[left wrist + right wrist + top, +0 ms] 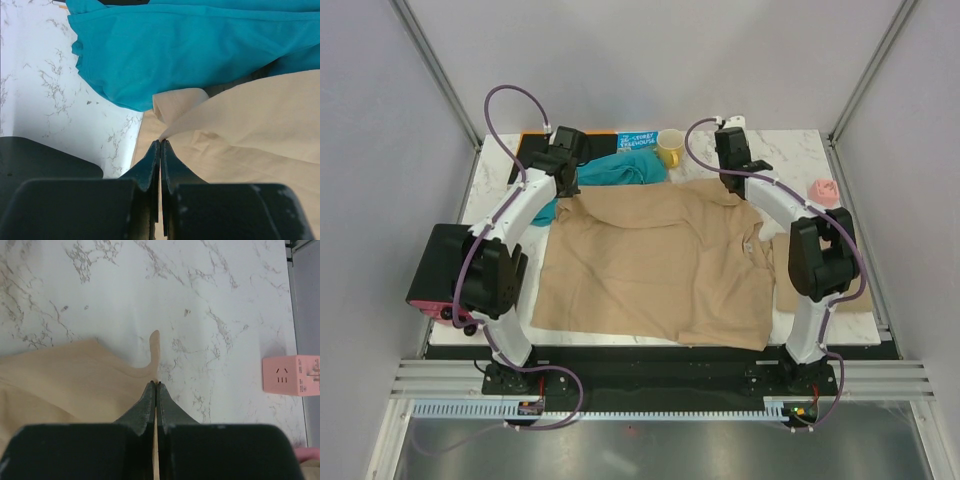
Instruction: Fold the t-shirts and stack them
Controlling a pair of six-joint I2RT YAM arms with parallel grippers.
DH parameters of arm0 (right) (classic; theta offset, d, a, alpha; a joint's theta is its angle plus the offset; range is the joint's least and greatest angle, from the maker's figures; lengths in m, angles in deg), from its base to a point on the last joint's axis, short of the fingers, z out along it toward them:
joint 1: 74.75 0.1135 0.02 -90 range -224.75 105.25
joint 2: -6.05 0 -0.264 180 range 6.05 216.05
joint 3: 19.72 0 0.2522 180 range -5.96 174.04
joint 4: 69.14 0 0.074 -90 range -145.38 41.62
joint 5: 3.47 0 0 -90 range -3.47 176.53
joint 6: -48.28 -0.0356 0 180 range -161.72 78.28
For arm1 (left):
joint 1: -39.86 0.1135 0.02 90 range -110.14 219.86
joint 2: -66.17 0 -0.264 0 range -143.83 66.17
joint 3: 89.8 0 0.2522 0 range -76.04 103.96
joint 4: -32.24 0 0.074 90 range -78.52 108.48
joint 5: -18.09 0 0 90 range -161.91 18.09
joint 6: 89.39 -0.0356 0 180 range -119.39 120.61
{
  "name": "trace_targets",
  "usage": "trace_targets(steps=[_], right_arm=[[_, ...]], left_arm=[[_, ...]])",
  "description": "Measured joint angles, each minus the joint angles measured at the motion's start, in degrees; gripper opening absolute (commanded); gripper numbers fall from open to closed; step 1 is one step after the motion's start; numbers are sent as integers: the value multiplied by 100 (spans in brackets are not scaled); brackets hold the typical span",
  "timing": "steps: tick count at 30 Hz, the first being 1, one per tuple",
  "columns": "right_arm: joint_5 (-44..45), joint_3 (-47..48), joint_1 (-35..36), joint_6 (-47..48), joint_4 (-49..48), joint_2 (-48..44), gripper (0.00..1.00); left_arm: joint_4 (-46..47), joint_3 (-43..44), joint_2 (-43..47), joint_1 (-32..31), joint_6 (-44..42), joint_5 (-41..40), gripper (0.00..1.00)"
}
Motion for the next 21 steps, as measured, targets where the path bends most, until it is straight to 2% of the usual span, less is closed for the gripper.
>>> trace_targets(steps=[5,11,15,21], right_arm=[[76,-2,0,-46,4,122,0],[136,-214,0,-61,-142,-369,0],[238,-385,0,-57,-142,-1137,0],[249,-494,7,-101,-136,-2754,0]], left_arm=[[76,-2,-7,0,-63,-74,2],[232,-216,413,0,-87,-120,2],[262,-459,1325,-2,-87,-199,2],[389,-544,3097,0,-105,-507,2]])
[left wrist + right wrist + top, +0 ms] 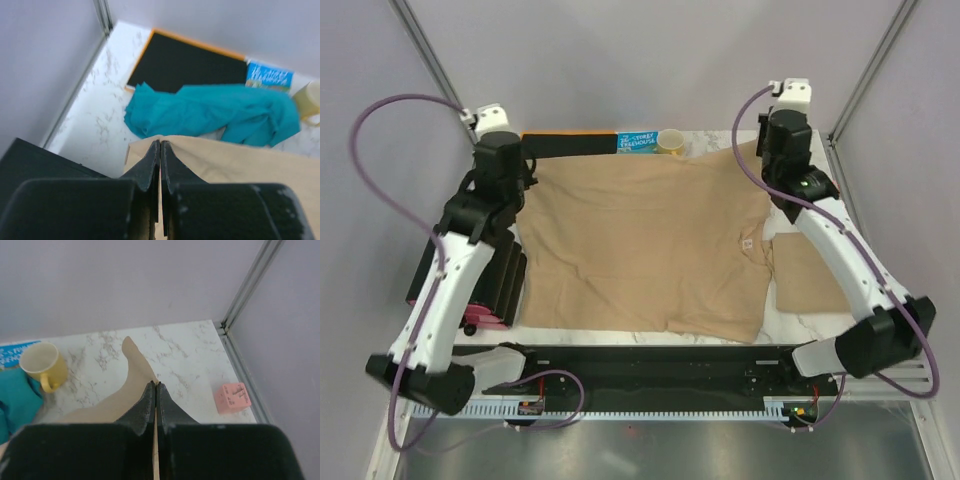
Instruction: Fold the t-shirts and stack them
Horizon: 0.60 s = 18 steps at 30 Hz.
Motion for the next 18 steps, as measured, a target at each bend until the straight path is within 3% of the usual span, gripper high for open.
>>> trace_targets(steps=[7,18], right_arm=[[-256,0,164,-68,184,-1646,0],[-1097,326,227,-302,1062,-3228,0]], left_arm=[[-81,164,1639,-4,-149,-201,2],[-656,754,2660,-17,-286,-184,2]])
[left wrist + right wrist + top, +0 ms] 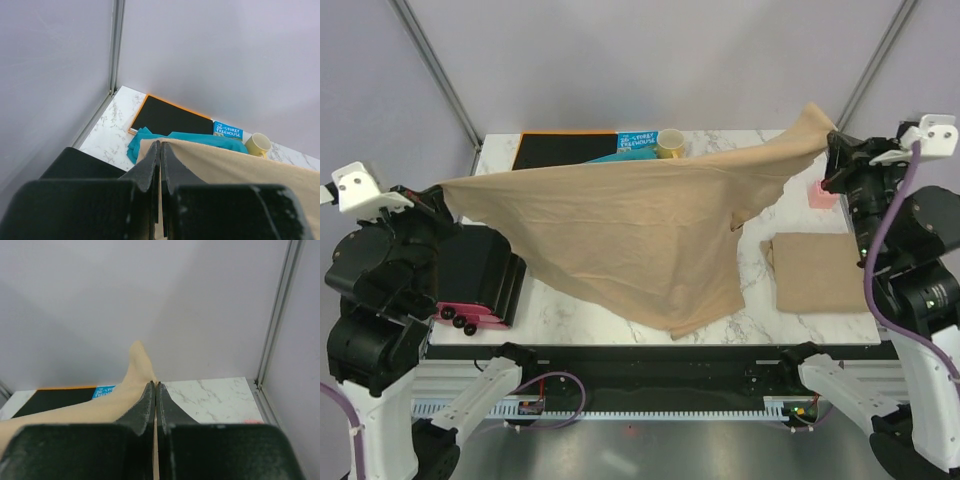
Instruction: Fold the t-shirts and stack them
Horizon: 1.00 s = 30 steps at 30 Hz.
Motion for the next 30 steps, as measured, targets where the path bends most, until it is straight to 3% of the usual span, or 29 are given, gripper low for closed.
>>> trace_targets(steps=[16,24,30], right_arm=[[-1016,957,-4,-166,695,-225,0],[-769,1117,-31,-116,332,870,0],[-719,817,-46,-111,382,1823,0]], left_arm=[[-422,448,197,2,4,256,2],[-48,358,-1239,17,50,511,2],[-129,-173,-2186,-4,175,1080,2]])
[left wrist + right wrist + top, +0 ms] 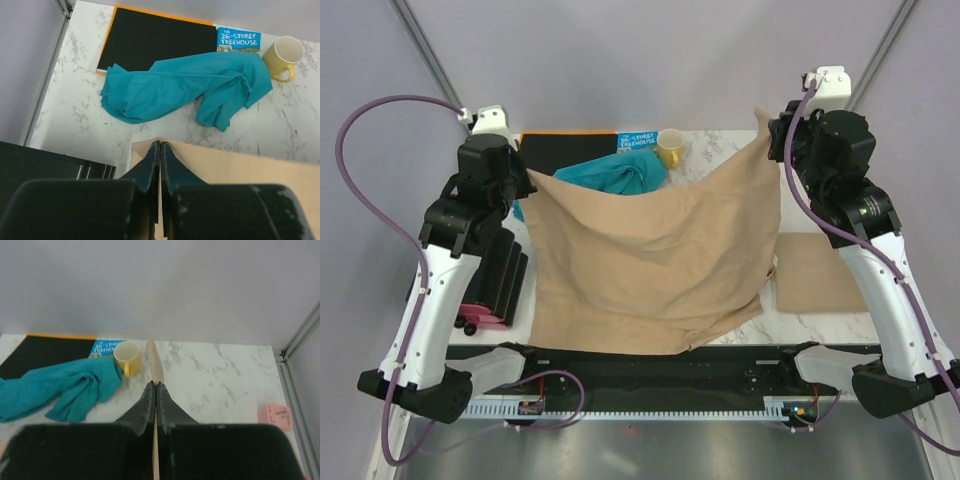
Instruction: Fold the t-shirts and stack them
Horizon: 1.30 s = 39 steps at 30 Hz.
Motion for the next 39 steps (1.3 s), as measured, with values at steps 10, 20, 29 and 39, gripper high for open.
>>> trace_targets(steps=[10,20,29,39], right_arm=[[-164,345,-4,-37,433,-1012,0],[-407,1259,-4,-35,892,-1764,0],[-433,1998,-4,13,1115,-1130,0],[52,570,-7,114,358,850,0]], left_arm=[[-380,498,1558,-28,0,568,2],[-1161,1580,2433,-28,7,741,2],[-1091,2131,1615,-33,31,953,2],[186,-192,-501,-33,225,378,2]])
